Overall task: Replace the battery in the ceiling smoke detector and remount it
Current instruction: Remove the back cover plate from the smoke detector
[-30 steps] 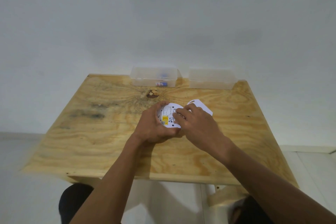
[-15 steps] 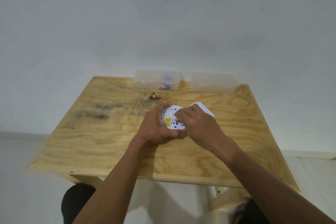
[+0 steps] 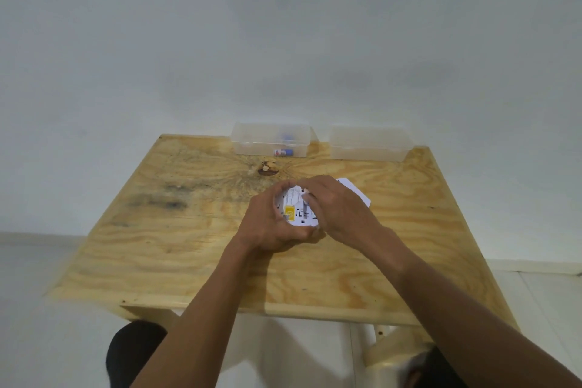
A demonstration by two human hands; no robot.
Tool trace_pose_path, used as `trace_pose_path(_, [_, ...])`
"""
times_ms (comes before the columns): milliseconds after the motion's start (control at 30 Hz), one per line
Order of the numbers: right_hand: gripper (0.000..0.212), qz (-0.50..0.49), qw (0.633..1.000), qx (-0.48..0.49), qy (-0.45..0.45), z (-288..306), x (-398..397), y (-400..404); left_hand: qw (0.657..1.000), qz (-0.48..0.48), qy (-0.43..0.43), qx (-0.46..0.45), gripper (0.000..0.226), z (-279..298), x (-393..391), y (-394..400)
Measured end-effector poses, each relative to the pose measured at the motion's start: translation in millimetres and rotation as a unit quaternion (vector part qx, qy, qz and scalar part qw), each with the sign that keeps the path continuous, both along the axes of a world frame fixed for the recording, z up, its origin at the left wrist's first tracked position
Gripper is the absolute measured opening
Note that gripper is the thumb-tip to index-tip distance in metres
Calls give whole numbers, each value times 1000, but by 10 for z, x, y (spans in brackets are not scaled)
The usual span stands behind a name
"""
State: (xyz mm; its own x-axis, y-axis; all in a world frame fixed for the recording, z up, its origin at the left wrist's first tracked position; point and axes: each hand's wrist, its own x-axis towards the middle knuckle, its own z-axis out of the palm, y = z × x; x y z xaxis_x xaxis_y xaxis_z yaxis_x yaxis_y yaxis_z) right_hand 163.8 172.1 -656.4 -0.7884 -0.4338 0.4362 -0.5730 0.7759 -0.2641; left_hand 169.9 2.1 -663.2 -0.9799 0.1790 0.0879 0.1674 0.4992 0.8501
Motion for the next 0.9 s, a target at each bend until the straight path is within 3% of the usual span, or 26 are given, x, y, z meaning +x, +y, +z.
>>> trace_pose_path(67, [28, -24, 991, -107, -77, 58, -49, -70, 1000, 3, -2, 3, 99, -4, 7, -3])
trace_pose_path(200, [27, -123, 930, -314, -148, 266, -105, -75, 1000, 13, -8, 4, 99, 6, 15, 11])
trace_pose_path(433, [13, -162, 952, -124, -228, 203, -12, 72, 1000, 14, -9, -2, 110, -14, 1, 13])
trace_pose_path(900, [18, -193, 929, -167, -268, 172, -95, -6, 1000, 16, -15, -10, 113, 20, 22, 26])
